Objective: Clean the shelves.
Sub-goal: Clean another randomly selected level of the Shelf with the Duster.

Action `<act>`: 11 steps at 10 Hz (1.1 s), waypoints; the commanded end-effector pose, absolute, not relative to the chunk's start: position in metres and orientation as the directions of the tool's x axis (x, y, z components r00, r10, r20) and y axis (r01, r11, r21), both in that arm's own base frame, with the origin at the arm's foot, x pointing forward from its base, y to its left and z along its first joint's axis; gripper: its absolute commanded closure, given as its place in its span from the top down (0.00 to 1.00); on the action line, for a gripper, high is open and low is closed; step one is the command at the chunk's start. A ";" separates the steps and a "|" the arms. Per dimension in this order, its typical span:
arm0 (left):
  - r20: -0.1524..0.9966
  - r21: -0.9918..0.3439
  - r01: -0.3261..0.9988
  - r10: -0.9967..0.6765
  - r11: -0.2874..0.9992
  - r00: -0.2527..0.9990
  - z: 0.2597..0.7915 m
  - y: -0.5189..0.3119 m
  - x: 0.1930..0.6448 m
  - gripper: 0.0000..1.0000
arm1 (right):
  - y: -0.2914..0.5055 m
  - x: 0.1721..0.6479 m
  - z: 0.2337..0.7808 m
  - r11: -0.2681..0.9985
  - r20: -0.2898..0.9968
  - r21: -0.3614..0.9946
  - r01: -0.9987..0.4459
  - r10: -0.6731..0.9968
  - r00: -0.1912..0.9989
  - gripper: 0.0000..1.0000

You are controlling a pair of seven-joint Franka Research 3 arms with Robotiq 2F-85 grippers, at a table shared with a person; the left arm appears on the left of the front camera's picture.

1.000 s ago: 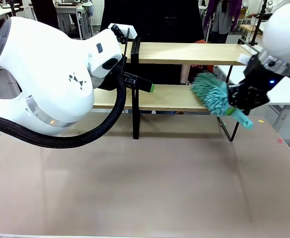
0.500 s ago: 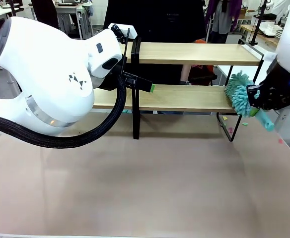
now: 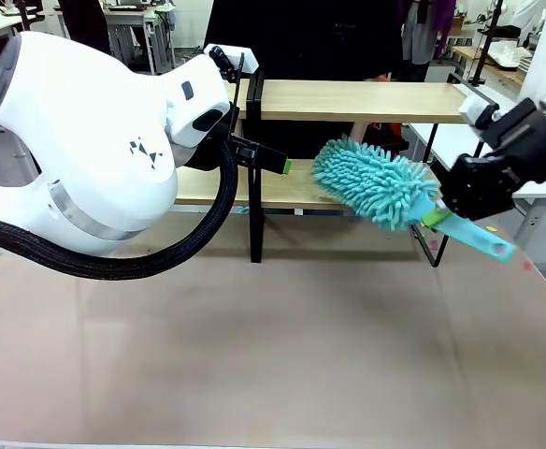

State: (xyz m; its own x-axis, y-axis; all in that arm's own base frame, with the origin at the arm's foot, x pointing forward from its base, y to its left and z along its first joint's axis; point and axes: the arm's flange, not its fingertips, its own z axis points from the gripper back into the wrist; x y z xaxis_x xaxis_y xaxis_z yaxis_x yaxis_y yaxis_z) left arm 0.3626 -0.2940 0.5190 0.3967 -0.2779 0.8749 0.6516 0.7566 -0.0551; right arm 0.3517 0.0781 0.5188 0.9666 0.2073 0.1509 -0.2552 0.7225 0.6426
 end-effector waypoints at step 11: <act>0.879 -0.052 0.650 -0.275 0.758 0.391 0.522 -0.294 0.362 1.00 | -0.125 0.254 0.560 0.547 -0.088 0.761 -0.349 0.621 0.779 0.12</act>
State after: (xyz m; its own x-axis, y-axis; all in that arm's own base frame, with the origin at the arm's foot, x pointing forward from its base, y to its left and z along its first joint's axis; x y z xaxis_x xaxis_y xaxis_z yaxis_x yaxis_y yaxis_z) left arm 0.3622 -0.2943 0.5193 0.3958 -0.2780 0.8752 0.6522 0.7561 -0.0548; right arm 0.2564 -0.1295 0.5497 0.7706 0.6323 -0.0805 -0.3572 0.5330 0.7670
